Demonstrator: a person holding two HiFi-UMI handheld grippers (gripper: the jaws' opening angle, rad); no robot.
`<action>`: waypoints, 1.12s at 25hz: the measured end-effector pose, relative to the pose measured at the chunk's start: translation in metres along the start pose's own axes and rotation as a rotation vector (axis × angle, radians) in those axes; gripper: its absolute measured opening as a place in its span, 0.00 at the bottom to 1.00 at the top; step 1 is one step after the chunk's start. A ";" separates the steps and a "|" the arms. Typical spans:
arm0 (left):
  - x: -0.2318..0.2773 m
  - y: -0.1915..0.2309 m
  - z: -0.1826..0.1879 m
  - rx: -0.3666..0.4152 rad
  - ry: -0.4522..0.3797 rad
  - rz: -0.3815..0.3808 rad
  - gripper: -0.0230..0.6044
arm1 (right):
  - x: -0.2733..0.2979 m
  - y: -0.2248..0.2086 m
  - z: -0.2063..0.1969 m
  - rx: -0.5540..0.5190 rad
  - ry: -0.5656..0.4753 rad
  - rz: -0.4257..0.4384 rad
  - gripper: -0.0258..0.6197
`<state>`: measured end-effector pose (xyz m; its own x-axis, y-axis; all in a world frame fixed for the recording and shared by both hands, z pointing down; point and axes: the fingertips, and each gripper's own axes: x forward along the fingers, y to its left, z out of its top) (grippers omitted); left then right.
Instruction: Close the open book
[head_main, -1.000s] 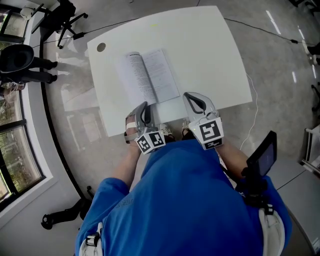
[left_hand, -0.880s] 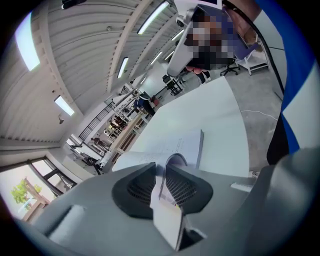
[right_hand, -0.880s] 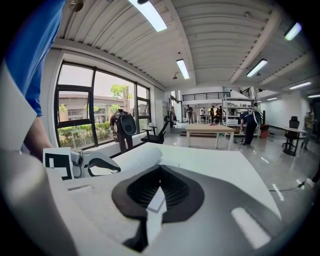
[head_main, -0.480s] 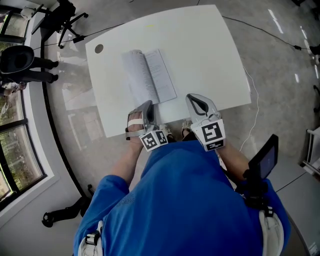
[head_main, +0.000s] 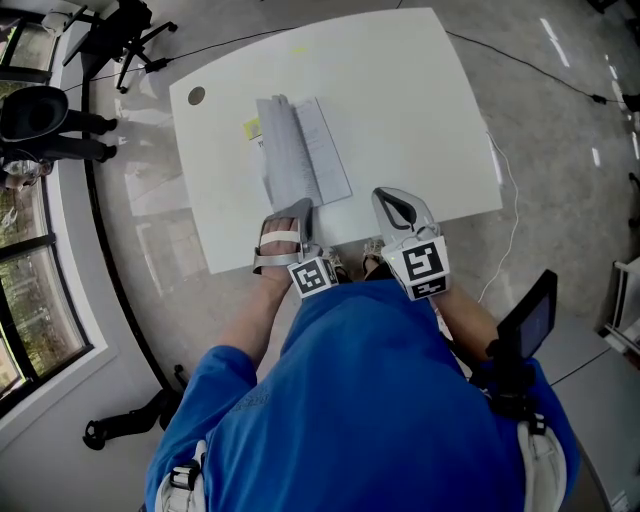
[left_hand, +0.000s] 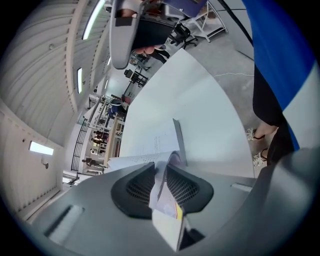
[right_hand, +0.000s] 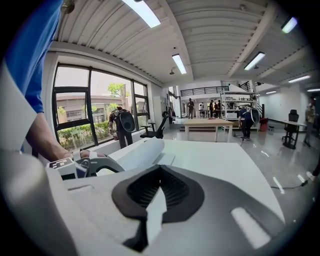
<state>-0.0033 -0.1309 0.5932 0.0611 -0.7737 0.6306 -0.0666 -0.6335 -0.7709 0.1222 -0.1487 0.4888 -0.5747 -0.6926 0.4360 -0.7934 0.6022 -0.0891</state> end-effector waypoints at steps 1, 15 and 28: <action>0.001 -0.001 0.000 0.005 0.004 -0.004 0.17 | 0.002 0.000 -0.002 0.005 0.009 0.008 0.04; 0.004 0.002 0.001 0.041 0.022 0.009 0.27 | 0.033 0.010 -0.015 0.009 0.079 0.082 0.04; 0.000 0.006 0.000 0.078 0.005 0.034 0.30 | 0.039 -0.001 -0.023 0.032 0.096 0.071 0.04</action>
<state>-0.0039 -0.1343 0.5886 0.0550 -0.7951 0.6040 0.0093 -0.6045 -0.7965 0.1051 -0.1666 0.5266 -0.6088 -0.6067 0.5111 -0.7583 0.6343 -0.1504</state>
